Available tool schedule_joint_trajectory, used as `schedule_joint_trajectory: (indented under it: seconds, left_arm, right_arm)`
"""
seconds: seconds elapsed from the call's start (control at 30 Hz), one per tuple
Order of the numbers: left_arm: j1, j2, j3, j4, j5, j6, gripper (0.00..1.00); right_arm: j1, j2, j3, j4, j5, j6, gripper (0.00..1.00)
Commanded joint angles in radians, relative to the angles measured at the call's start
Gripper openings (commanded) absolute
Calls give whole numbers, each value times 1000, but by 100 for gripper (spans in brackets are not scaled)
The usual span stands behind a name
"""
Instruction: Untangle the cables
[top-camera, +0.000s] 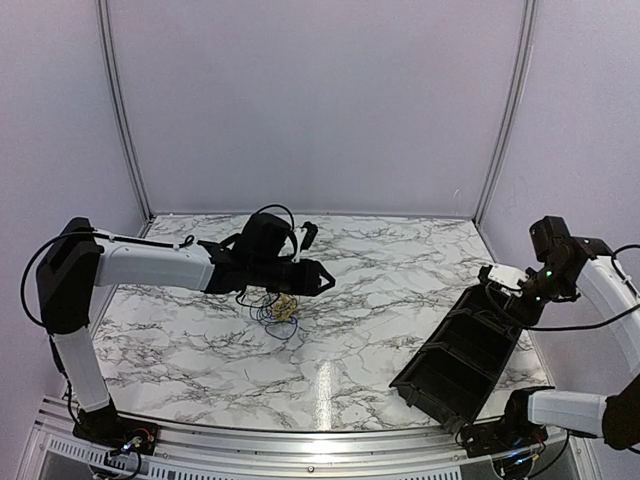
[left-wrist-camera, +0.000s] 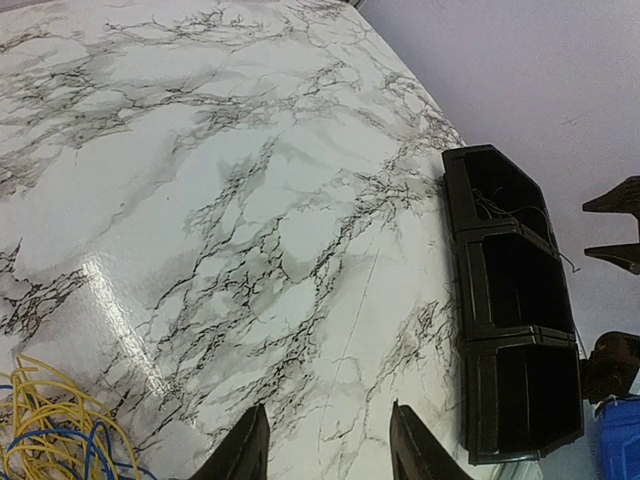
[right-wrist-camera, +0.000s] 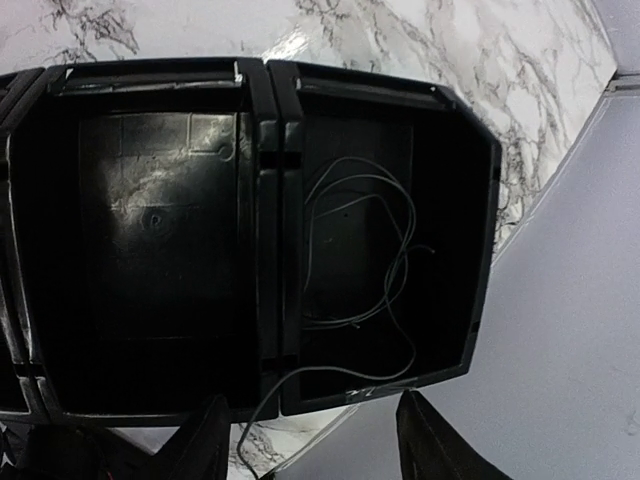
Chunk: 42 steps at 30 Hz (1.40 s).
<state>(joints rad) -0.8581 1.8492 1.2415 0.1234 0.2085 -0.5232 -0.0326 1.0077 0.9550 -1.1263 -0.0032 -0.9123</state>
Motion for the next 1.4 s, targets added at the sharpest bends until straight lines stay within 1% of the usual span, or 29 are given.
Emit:
schedule_joint_trajectory:
  seconds: [0.0,0.2,0.3,0.47,0.5,0.57,0.67,0.77,0.87,1.0,1.13,1.27,1.37]
  left_arm:
    - [-5,-44,-8,-35,-39,55,44]
    - [-5,-39,-16,-36,-34,69,44]
    - [-5,-30,-20,-29,-28,64,44]
    - [-5,-12,-25,-11,-16,50,44]
    - [-6,-12,-27,-7,-16,47,44]
    - [-6,-9,-29,1,-15,40,44]
    - [-6,-6,-30,8,-9,31,44]
    - [-6,-2,-27,9,-3,28,44]
    - [-6,1,-24,9,3,24,44]
    - [-8,5,-21,11,9,17,44]
    - [-9,10,-25,13,15,10,44]
    - [-10,4,-36,18,13,8,43]
    - [-10,2,-43,19,10,8,43]
  right_arm:
    - [-1,10,-16,-88,14,36,56]
    - [-3,48,-60,-95,77,92,51]
    - [-10,50,-84,-73,133,92,50]
    - [-40,81,-116,-49,192,89,45]
    - [-48,90,-119,-44,196,88,42]
    - [-62,102,-113,-35,197,87,31]
    - [-72,114,-85,-30,187,85,12]
    - [-74,121,-50,-28,184,78,1]
    - [-78,129,-13,5,185,65,0]
    - [-79,170,9,98,161,50,0]
    - [-82,260,1,174,129,47,0]
    - [-91,349,-2,219,81,54,0]
    - [-98,386,18,240,50,66,0]
